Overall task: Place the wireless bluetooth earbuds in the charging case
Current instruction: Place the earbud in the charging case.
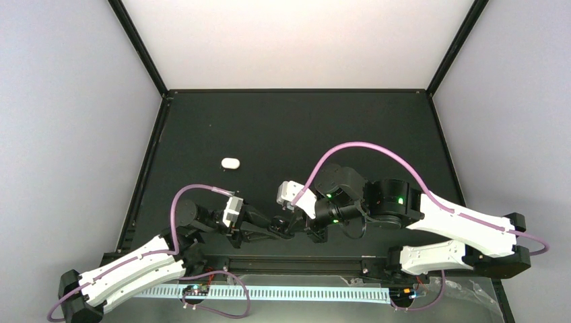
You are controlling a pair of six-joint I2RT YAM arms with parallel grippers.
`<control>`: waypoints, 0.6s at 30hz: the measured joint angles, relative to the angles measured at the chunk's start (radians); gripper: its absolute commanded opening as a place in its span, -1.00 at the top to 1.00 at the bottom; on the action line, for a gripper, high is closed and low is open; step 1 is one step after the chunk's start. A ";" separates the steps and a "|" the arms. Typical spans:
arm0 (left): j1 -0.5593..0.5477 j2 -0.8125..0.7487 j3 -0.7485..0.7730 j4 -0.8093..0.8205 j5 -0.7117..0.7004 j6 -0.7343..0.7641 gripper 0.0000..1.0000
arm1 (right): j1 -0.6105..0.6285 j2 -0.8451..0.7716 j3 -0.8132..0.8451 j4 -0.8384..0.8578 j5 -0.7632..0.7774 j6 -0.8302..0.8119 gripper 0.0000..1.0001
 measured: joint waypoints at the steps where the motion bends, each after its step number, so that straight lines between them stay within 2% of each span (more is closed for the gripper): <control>1: 0.000 0.000 0.000 0.000 -0.002 0.000 0.97 | 0.000 0.000 0.000 0.000 0.002 0.002 0.98; 8: 0.000 -0.005 0.000 0.000 -0.013 0.000 0.97 | 0.001 0.008 0.000 0.004 0.013 0.019 0.97; 13: 0.000 -0.013 0.000 0.000 -0.019 0.000 0.97 | 0.003 0.012 0.000 0.015 0.014 0.024 0.78; 18: 0.000 -0.013 0.000 0.000 -0.026 0.000 0.97 | 0.005 0.012 0.000 0.015 0.016 0.030 0.70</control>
